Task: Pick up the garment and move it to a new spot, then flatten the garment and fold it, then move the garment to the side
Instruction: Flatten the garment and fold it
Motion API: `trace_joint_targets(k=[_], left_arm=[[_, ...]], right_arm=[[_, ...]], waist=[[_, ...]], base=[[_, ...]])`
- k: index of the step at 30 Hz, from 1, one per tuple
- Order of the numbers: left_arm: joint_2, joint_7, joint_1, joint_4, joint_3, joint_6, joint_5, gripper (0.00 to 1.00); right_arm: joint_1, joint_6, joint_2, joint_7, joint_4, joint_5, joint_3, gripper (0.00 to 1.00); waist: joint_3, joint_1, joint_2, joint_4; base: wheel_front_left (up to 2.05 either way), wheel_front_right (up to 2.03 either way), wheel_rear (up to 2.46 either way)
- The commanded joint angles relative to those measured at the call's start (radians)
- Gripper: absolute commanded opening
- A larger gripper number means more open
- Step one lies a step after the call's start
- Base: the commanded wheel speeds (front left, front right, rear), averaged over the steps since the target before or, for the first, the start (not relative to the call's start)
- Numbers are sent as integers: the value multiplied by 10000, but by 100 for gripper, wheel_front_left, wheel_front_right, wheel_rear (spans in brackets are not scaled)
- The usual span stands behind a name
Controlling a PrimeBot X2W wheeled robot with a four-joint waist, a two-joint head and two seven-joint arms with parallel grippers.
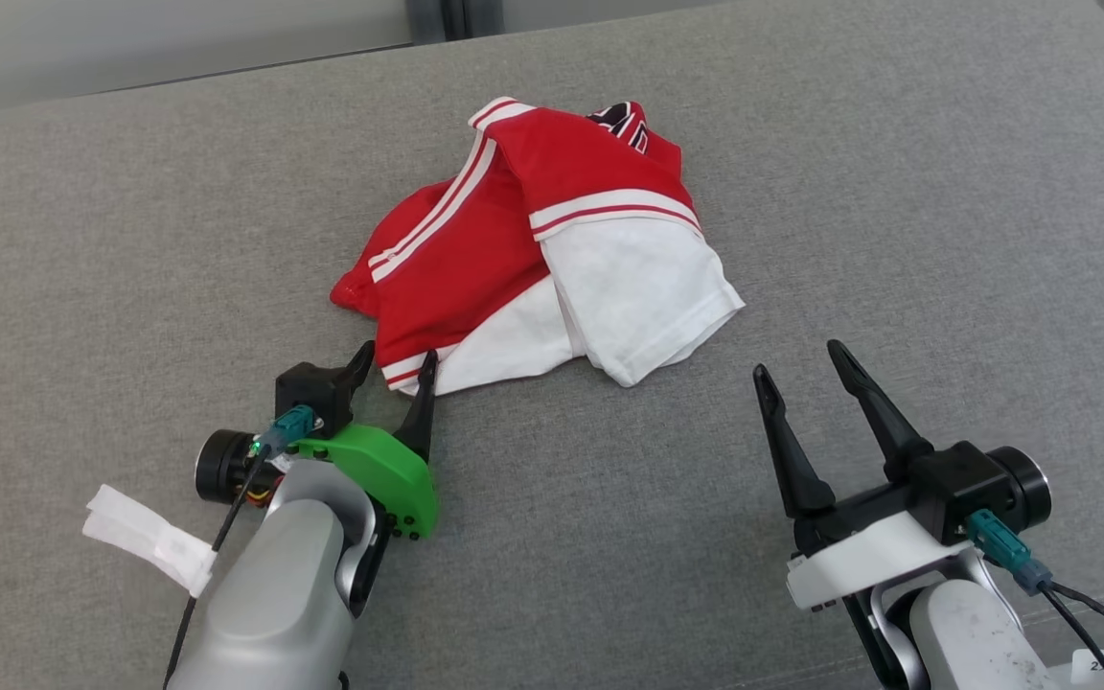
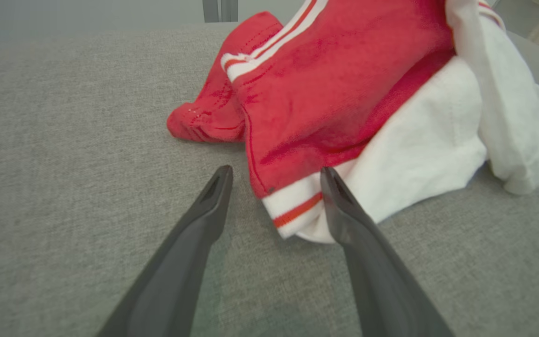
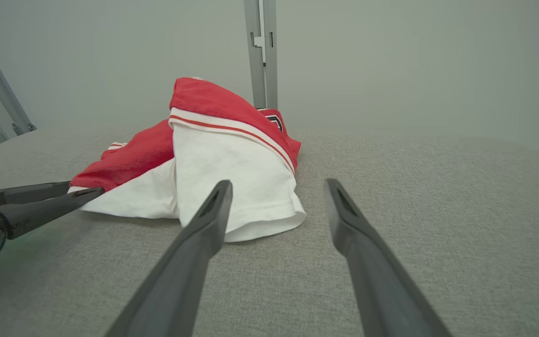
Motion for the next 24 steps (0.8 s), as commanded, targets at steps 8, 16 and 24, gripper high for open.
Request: trace_joint_targets(k=[8, 16, 24], left_arm=[[68, -5, -488, -259, -330, -339, -554, 0], [330, 383, -2057, -2518, -2480, -365, -674, 0], [269, 1571, -5214, -3940, -3108, -368, -1994, 0]], right_arm=[[-251, -13, 99, -2, 41, 112, 53, 100], [126, -13, 172, -2, 163, 218, 120, 100], [135, -13, 202, -2, 118, 533, 280, 100]], waist=[[-182, -1, 0, -275], [-785, -1, 0, -754], [-933, -1, 0, -1568]], base=[[0, 0, 0], [0, 0, 0], [0, 0, 0]])
